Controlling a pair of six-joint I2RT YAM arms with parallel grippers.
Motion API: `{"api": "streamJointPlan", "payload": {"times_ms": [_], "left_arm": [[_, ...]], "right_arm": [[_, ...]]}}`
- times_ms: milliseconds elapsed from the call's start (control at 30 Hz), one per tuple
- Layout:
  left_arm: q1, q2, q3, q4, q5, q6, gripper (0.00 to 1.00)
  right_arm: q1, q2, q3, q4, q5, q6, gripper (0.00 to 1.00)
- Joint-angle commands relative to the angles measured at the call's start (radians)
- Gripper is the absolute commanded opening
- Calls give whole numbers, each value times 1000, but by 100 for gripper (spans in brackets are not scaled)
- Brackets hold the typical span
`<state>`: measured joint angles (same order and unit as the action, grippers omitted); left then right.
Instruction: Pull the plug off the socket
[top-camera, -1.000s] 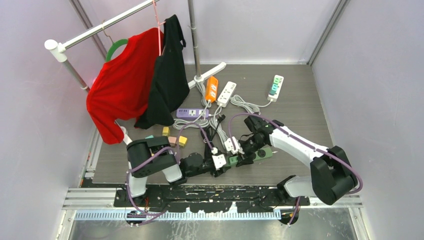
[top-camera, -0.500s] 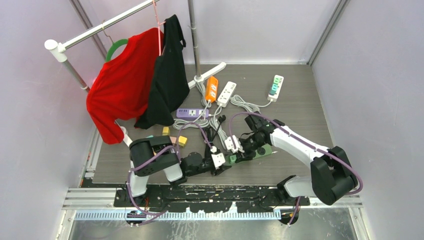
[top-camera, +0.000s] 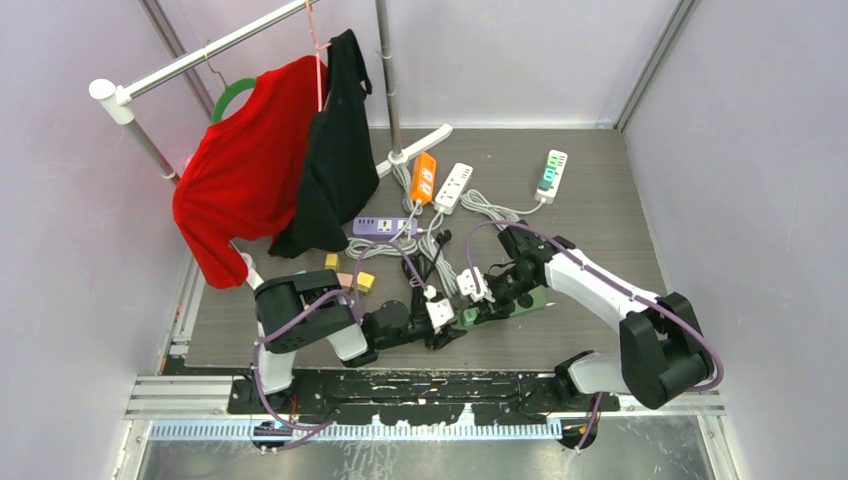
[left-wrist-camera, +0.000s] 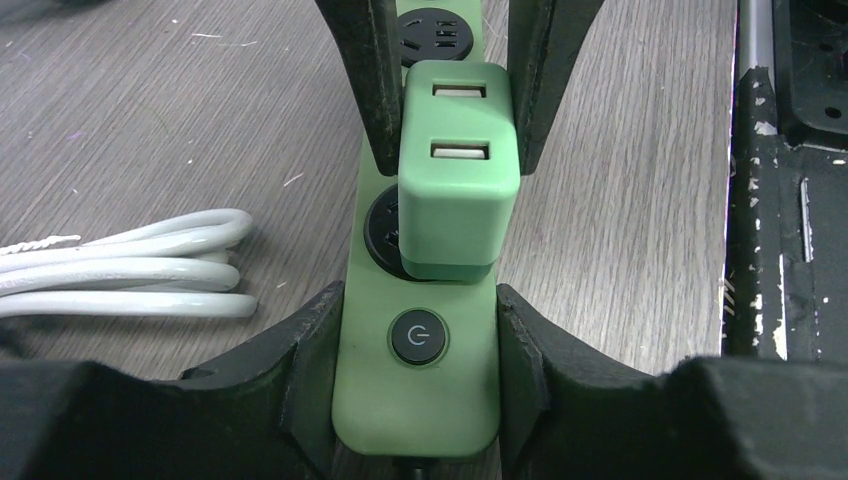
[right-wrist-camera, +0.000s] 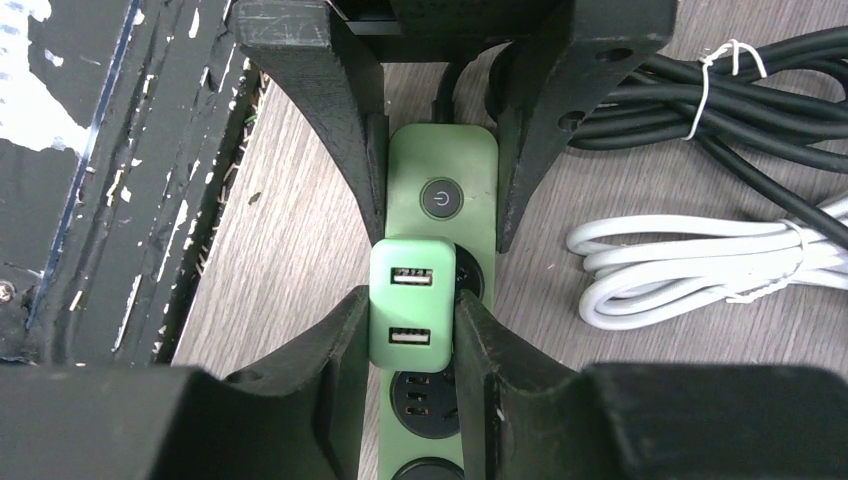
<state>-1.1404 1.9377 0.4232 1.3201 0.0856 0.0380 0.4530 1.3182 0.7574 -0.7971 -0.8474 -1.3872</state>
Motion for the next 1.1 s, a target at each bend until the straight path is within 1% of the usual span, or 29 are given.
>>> {"api": "streamJointPlan", "payload": {"times_ms": [0, 67, 200, 267, 433, 500, 567, 633, 667, 767, 800, 867, 933, 967, 1033, 1067], "left_arm": [[16, -25, 10, -114, -47, -10, 0], [16, -31, 26, -159, -33, -12, 0], [16, -43, 47, -202, 2, -11, 0], [18, -41, 53, -209, 16, -18, 0], [30, -48, 69, -241, 66, -36, 0], [42, -46, 69, -239, 93, -49, 0], [60, -38, 64, -225, 126, -79, 0], [86, -21, 51, -174, 170, -120, 0], [97, -9, 45, -147, 188, -137, 0], [113, 17, 36, -95, 234, -174, 0], [114, 19, 40, -97, 243, -181, 0], [115, 20, 47, -105, 258, -197, 0], [115, 25, 47, -103, 265, -215, 0], [114, 29, 45, -92, 267, -222, 0], [116, 40, 41, -67, 264, -231, 0], [115, 44, 39, -58, 261, -233, 0]], "right_arm": [[-58, -7, 24, -84, -70, -44, 1], [-90, -15, 22, -112, -93, -86, 1], [-97, -27, 17, -115, -109, -89, 1], [-89, -21, 15, -79, -90, -34, 1], [-84, -17, 8, 47, 22, 106, 1], [-86, -18, 6, 51, 31, 110, 1], [-86, -12, 8, -15, 2, 37, 1], [-72, 7, 25, -164, -25, -153, 1], [-60, 12, 31, -189, -31, -187, 1], [-26, 10, 50, -173, -54, -142, 1], [-18, 5, 55, -147, -54, -105, 1], [-13, -2, 72, -69, -48, 24, 1], [-14, -1, 86, 17, 35, 186, 1], [-15, 1, 88, 48, 87, 219, 1], [-26, 4, 81, 56, 147, 196, 1], [-37, 4, 76, 33, 144, 147, 1]]}}
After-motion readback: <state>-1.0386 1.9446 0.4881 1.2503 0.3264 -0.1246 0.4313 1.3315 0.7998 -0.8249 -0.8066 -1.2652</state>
